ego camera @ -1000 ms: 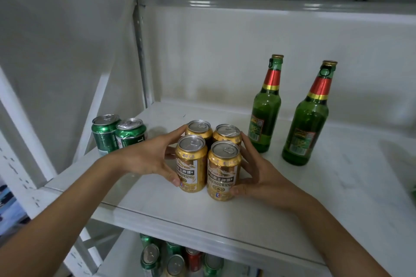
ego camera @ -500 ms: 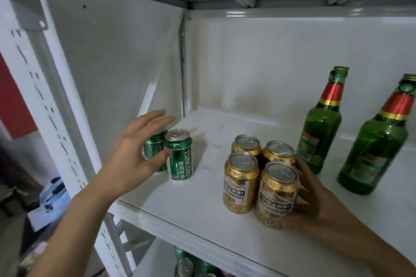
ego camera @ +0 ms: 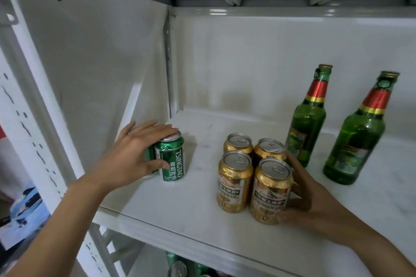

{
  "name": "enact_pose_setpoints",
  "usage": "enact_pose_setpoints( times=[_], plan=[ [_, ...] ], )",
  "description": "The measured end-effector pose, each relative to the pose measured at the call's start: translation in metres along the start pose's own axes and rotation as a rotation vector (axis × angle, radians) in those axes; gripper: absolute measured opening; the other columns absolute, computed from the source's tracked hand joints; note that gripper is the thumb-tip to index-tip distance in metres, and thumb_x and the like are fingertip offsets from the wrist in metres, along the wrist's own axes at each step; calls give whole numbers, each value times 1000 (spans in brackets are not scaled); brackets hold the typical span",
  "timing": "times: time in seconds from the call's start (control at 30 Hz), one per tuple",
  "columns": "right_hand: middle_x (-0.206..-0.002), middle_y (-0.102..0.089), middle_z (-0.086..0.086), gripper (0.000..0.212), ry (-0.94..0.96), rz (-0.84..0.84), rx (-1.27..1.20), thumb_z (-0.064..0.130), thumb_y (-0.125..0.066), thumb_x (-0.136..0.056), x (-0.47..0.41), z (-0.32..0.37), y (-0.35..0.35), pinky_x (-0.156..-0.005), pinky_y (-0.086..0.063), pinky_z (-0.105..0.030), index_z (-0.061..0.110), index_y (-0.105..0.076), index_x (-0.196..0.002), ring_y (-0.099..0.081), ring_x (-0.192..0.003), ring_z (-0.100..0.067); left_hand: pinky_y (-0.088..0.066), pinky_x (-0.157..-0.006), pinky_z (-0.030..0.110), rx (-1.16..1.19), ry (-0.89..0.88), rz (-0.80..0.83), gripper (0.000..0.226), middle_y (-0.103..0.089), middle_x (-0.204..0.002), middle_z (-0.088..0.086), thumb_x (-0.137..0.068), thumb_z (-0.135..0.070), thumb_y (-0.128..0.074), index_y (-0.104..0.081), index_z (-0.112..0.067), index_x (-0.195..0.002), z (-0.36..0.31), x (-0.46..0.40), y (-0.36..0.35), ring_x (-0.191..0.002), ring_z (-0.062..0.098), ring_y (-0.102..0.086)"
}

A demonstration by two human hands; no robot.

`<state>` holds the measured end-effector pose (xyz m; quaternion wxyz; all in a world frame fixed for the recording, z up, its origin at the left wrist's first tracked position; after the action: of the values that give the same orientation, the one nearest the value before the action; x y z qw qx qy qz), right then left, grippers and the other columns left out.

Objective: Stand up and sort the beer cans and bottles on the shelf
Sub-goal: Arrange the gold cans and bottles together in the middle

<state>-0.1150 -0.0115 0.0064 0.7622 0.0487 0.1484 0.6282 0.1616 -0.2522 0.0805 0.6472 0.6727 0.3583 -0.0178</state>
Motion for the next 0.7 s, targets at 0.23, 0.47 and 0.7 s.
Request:
enact_pose_setpoints(
  times=[0.23, 0.47, 0.7],
  plan=[
    [-161, -36, 24, 130, -24, -28, 19, 26, -101, -59, 0, 0, 1, -100, -56, -47, 62, -18, -153, -42, -147, -13, -35, -113, 50, -13, -96, -29, 97, -54, -151, -14, -68, -43, -93, -42, -41, -152, 6, -3, -3, -143, 24, -48],
    [-162, -36, 18, 129, -59, -17, 21, 17, -99, -64, -1, 1, -1, -102, -55, -48, 59, -17, -154, -40, -148, -14, -41, -116, 51, 234, -84, -320, 66, -56, -147, -9, -83, -60, -63, -60, -27, -140, -64, 8, 29, -140, 14, -50],
    [-158, -38, 19, 119, -165, -121, -23, 1, -90, -72, 11, -1, 8, -103, -56, -45, 50, -23, -157, -53, -138, -12, -37, -116, 21, 573, -327, -292, 40, -60, -138, -24, -94, -57, -58, -63, -39, -130, -209, -9, -4, -135, 4, -53]
  ],
)
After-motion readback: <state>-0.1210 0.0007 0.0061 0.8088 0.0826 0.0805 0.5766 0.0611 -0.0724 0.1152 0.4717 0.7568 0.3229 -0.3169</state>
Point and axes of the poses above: each hand's wrist, its own x-axis away from the middle knuckle, its own y-axis out of the back of the hand, z = x × y, the point moved 8 cm from there along -x, towards the middle knuckle
